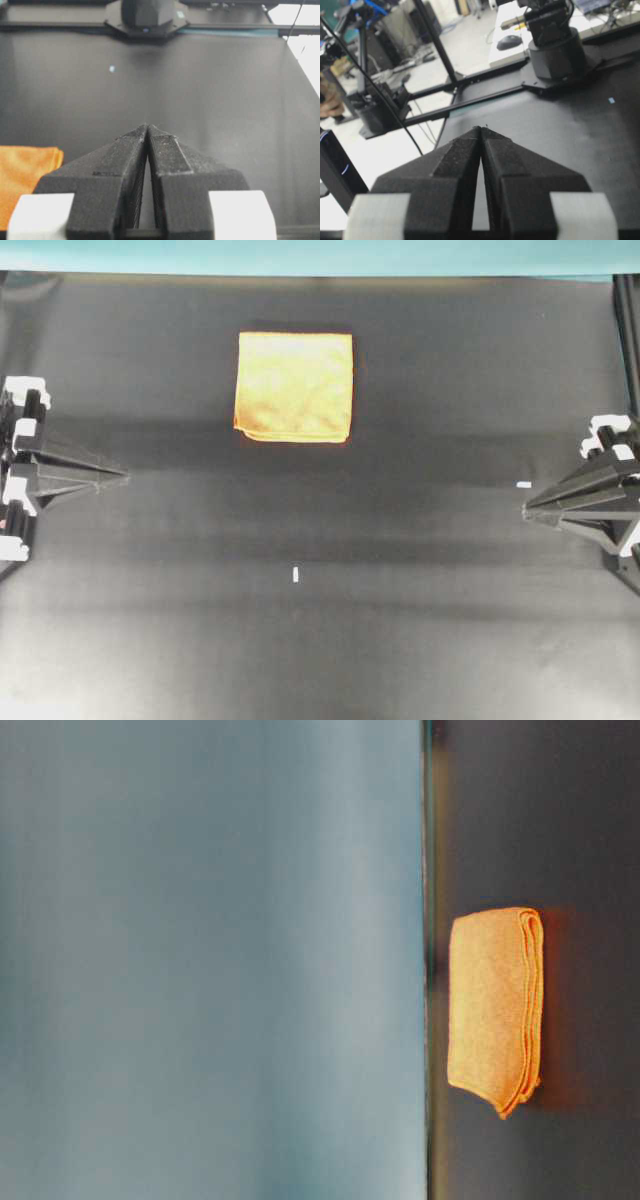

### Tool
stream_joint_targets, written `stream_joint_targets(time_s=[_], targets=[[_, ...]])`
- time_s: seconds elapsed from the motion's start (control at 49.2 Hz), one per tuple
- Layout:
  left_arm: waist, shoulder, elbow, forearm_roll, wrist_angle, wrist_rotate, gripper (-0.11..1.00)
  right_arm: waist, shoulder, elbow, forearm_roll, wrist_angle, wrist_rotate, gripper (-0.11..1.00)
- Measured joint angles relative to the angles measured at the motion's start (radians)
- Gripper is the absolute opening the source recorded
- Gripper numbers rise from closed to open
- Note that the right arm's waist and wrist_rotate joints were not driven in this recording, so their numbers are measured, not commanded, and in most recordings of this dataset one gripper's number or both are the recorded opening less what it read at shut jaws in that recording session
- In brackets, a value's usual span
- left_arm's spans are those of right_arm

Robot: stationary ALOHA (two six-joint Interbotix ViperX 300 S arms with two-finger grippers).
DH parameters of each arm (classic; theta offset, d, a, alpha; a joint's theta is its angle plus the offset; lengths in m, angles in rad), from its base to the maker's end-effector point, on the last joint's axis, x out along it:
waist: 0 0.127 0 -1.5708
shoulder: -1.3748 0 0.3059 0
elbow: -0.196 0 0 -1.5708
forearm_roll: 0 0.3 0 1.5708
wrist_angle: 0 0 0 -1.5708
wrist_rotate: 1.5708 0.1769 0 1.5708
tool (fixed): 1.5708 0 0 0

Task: Push an orange cloth with the left arm to wipe the desk.
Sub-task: 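Move the left gripper over the orange cloth's near edge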

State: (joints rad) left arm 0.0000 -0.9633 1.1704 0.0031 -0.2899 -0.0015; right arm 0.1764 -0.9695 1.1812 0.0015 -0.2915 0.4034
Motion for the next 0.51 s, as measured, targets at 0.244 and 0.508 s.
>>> stream_joint_targets(time_s=[0.244, 0.508], targets=[[0.115, 0.236, -0.003, 0.035, -0.055, -0.003, 0.00, 0.002, 0.015, 0.000, 0.000, 0.009, 0.000, 0.00], [0.218, 0.557, -0.124, 0.037, -0.221, 0.006, 0.00, 0.000, 0.018, 0.002, 0.000, 0.018, 0.000, 0.00]])
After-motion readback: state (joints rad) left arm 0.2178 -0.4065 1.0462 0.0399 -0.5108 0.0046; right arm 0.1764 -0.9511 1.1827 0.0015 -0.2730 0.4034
